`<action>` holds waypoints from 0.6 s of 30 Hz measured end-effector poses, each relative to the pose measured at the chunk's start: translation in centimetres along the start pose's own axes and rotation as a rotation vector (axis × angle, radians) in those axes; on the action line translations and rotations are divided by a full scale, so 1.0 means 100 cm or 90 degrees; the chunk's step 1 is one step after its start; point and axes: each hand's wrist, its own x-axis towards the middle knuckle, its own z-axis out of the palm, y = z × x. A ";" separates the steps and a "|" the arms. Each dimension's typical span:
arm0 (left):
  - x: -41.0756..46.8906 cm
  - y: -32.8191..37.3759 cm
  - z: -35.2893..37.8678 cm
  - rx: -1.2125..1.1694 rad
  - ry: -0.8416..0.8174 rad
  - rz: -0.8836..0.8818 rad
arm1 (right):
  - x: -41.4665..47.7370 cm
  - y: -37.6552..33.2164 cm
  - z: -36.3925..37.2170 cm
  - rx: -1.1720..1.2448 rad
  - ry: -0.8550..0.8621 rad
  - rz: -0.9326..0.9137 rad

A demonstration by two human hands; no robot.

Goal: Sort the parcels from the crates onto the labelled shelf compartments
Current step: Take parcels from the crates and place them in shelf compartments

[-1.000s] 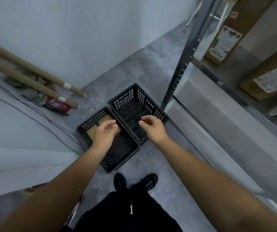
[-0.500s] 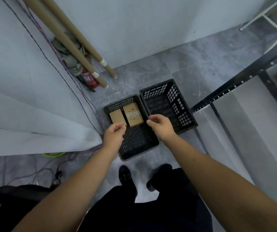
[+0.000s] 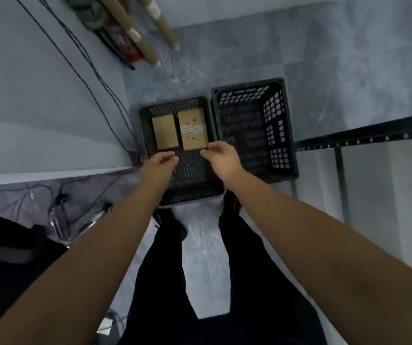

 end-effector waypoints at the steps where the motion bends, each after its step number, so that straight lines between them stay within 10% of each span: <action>1: 0.017 -0.008 0.010 0.004 -0.002 -0.016 | 0.020 0.007 0.001 -0.016 -0.002 0.004; 18: 0.348 -0.149 0.125 0.056 -0.029 -0.078 | 0.362 0.160 0.119 -0.157 0.035 0.073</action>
